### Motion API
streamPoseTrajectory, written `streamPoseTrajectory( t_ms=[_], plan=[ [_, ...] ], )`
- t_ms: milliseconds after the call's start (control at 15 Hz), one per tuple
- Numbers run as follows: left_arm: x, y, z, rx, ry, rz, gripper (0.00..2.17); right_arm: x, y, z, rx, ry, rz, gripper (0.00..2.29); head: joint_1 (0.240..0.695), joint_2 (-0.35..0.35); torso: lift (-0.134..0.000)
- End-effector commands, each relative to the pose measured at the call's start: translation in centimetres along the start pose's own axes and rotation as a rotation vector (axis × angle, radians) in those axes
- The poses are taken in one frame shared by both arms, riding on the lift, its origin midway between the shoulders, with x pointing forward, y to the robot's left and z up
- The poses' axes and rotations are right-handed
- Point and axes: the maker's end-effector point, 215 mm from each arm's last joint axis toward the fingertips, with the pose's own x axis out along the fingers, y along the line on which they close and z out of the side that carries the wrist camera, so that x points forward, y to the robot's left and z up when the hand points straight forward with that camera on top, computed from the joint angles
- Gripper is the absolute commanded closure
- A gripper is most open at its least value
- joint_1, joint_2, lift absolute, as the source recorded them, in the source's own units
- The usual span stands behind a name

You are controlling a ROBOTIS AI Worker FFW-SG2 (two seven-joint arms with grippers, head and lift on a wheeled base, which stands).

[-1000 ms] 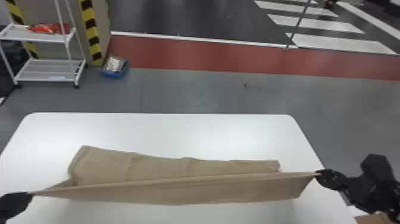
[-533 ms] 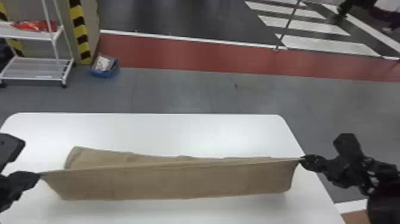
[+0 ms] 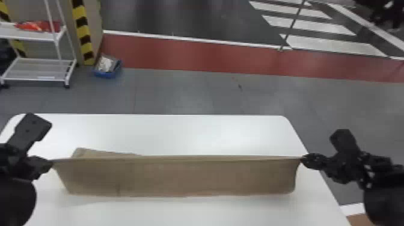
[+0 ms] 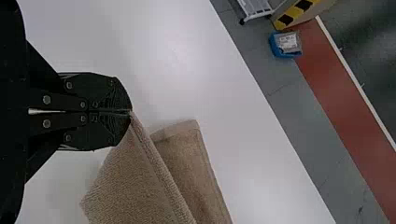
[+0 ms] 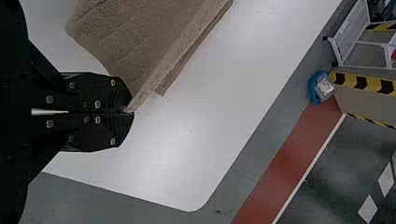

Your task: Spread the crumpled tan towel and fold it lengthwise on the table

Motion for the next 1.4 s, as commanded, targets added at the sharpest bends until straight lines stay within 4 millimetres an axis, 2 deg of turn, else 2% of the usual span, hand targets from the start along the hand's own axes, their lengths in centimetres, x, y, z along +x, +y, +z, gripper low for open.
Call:
streamPoseTrajectory(
  t_ms=[0, 200, 400, 600, 800, 1200, 1333],
  plan=[
    [0.3, -0.2, 1.2, 0.015, -0.004, -0.002, 1.84, 0.0, -0.3, -0.1, 0.009, 0.003, -0.004, 1.83, 0.695, -0.238, 0.0],
    [1.4, -0.6, 2.6, 0.049, 0.013, -0.007, 1.84, 0.5, -1.1, -0.7, 0.023, 0.03, -0.013, 1.83, 0.695, -0.249, 0.0],
    [3.0, -1.7, 3.4, 0.089, 0.041, -0.022, 1.83, 1.4, -0.9, -1.0, 0.034, 0.051, -0.004, 1.83, 0.695, -0.264, 0.0],
    [4.0, -1.6, 3.8, 0.114, 0.071, -0.02, 1.83, 1.8, -1.1, -0.9, 0.044, 0.061, -0.002, 1.83, 0.695, -0.27, 0.0],
    [4.7, -2.1, 5.0, 0.154, 0.087, -0.026, 1.83, 2.5, -0.8, -1.2, 0.046, 0.084, 0.01, 1.83, 0.695, -0.271, 0.0],
    [5.9, -2.9, 4.9, 0.214, 0.134, -0.026, 1.83, 3.5, 0.9, -0.9, 0.023, 0.1, 0.04, 1.83, 0.695, -0.265, 0.0],
    [6.0, -3.1, 5.1, 0.232, 0.14, -0.021, 1.83, 3.4, 0.4, -0.7, 0.029, 0.101, 0.032, 1.83, 0.695, -0.262, 0.0]
  ],
)
